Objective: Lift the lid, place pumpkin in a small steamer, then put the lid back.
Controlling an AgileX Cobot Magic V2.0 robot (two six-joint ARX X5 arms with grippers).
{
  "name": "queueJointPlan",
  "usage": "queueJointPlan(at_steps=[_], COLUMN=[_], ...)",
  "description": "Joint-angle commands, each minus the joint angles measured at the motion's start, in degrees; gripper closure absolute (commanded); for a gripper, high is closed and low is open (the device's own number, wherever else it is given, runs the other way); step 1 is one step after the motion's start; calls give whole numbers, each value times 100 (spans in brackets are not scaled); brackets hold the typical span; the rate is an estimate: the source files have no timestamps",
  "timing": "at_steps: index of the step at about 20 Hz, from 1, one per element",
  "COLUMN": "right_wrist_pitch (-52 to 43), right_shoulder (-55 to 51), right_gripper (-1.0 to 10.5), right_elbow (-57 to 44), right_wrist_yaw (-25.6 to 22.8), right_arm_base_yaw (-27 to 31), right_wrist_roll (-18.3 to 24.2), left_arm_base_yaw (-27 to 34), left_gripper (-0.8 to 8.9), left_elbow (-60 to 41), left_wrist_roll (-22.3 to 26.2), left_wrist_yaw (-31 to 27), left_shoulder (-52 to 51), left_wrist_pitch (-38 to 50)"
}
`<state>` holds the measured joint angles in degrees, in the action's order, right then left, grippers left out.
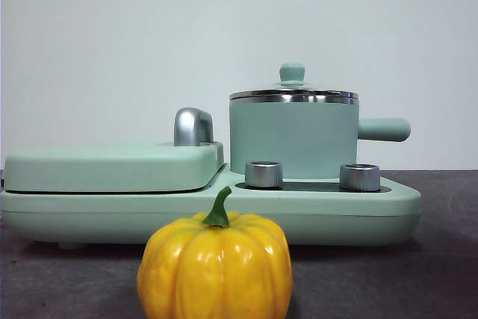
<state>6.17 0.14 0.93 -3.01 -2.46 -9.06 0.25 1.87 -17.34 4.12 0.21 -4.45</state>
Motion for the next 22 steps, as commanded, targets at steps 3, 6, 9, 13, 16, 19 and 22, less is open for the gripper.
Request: queueJointPlan(at_steps=[3, 6, 9, 13, 16, 19, 22], right_wrist_pitch=[-107, -286, -496, -885, -931, -780, -535], right_shoulder=[7, 7, 7, 7, 11, 13, 109], right_gripper=[928, 928, 932, 932, 933, 933, 933], right_elbow=[-17, -11, 35, 142, 369, 721, 1128], right_wrist_yaw=[2, 24, 203, 761, 953, 962, 962], right_arm_base_yaw=[-4, -4, -4, -4, -4, -4, -4], right_wrist_roll=[-1257, -1480, -1869, -2094, -2262, -2330, -2304], left_arm_base_yaw=[7, 7, 7, 7, 7, 7, 7], left_gripper=[807, 807, 807, 806, 804, 804, 804], left_elbow=[-116, -116, -116, -61, 127, 452, 887], left_wrist_roll=[-1139, -1386, -1770, -2291, -2435, -2426, -2319], left_wrist_yaw=[15, 15, 17, 17, 20, 37, 39], left_shoulder=[-2, -2, -2, -2, 9, 13, 83], left_wrist_pitch=[42, 236, 643, 1113, 1075, 726, 170])
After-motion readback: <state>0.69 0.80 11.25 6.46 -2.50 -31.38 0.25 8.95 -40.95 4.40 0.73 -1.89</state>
